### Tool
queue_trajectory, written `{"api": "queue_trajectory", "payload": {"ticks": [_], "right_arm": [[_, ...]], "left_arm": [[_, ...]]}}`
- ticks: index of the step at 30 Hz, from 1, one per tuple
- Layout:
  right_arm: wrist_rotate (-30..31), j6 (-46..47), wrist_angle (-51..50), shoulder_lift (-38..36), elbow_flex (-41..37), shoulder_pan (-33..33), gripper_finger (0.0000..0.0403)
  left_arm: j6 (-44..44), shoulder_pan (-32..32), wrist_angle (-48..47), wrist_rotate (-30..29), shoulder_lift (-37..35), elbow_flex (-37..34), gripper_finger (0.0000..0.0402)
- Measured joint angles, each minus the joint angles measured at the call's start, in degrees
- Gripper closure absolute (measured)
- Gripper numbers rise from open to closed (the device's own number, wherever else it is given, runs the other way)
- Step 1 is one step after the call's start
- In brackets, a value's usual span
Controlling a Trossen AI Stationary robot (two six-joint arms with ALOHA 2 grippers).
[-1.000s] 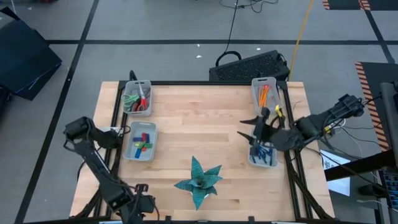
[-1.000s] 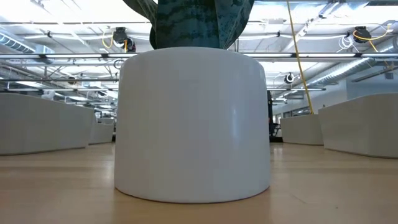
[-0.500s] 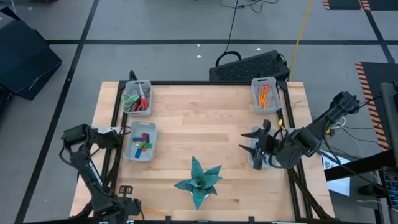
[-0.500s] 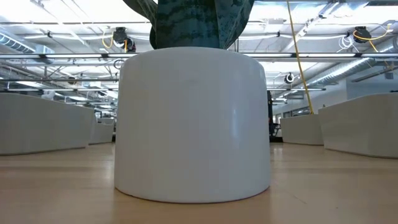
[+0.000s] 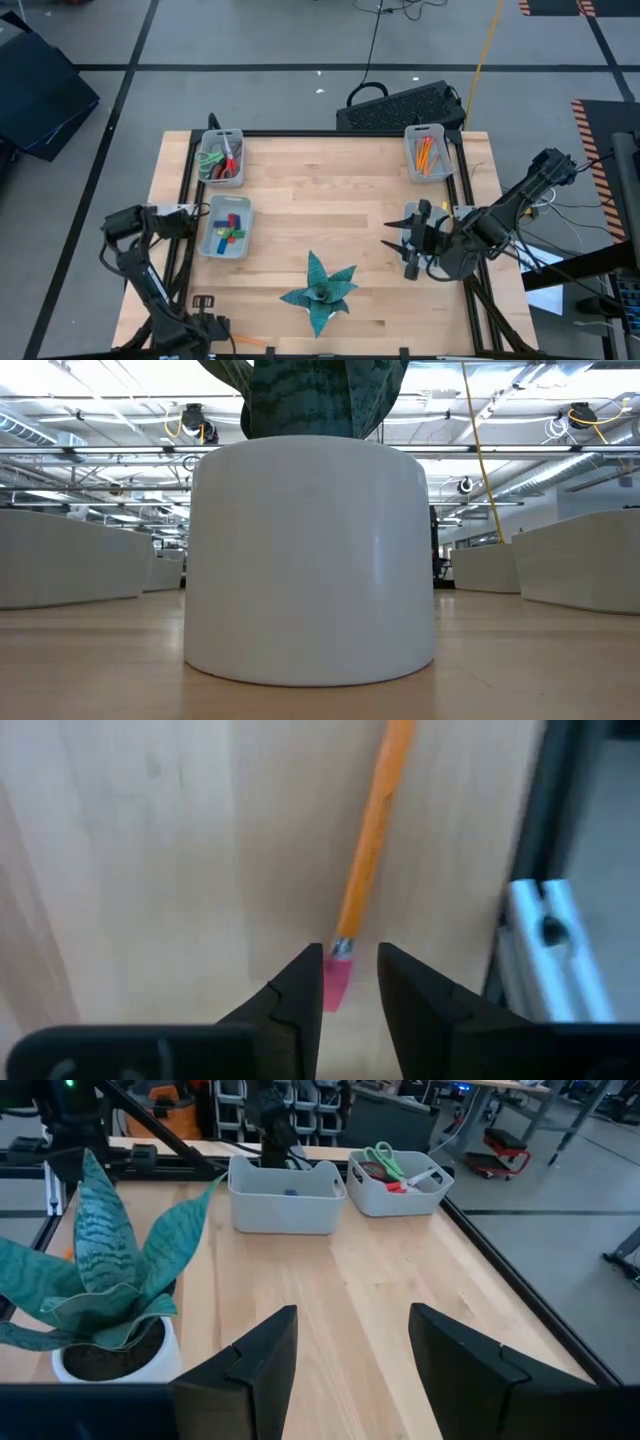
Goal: Sort crayons/erasers/pens/pencils in bins
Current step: Put the orange pencil into the top right gray bin
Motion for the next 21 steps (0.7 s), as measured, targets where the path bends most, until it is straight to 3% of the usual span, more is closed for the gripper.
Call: {"api": "queue_trajectory", "payload": {"ticks": [10,19,21], "right_arm": [[-0.22,0.59,0.0,0.0,0.0,0.0,0.0218],[-4.42,2.19,-1.41,0.02,0.0,0.0,0.0218],[-4.79,3.34,-2.49,0.02,0.0,0.35,0.0218]], "left_arm": [[-0.69,1.01,0.31,2.37,2.98,0.24,0.0278],[0.59,1.68,-0.11,1.82,3.2,0.15,0.0381],[0.61,1.68,-0.25,1.82,3.23,0.15,0.0387]]}}
